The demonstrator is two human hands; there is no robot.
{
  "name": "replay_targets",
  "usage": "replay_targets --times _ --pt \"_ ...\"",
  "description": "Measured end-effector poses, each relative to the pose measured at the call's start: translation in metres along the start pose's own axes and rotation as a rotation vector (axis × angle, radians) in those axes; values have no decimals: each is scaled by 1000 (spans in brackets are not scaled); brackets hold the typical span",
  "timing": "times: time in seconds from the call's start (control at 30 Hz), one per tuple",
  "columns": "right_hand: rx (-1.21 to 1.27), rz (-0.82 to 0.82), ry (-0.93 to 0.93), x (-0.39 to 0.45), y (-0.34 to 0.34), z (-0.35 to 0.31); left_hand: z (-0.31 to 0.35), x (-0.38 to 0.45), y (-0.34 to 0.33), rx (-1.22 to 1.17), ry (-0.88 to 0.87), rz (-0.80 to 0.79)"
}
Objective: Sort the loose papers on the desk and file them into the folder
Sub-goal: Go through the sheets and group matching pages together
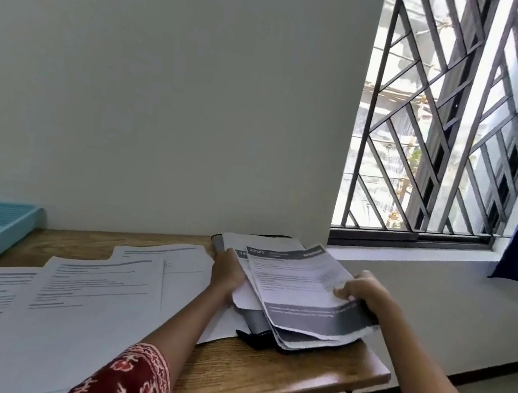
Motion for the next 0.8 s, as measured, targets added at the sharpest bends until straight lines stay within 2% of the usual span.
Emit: replay_targets --times 0.2,0.27,0.33,0.4,0.53,0.6,0.7,0.8 --pt "-622 155 -100 -36 -6 -42 -22 -16 38 -38 9 60" --pt "-691 244 -29 -44 -13 -72 -38 -21 60 -49 36 102" --pt "-612 297 117 -52 -32 -106 -56 -28 85 -46 72 141" --pt "-515 277 249 -58 -61 -135 -74 -37 110 -25 111 186" --pt "-253 45 475 -70 -144 -179 -115 -63 160 47 238 277" --pt "-183 -91 527 -74 -191 -191 -137 -78 185 91 326 310" --pt "-112 -279 501 -72 -254 -191 -172 -95 215 137 430 334" --pt "-99 -260 505 -69 -288 -192 -200 -100 233 118 439 339"
Point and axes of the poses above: each hand's wrist, its own x-axis towards the middle knuckle, its own y-axis out of the back of the hand, z = x × y, the point moved 9 cm from there along x, towards the middle knuckle, and after that the axes turned 11 degrees about -z, right-handed, at the moved point
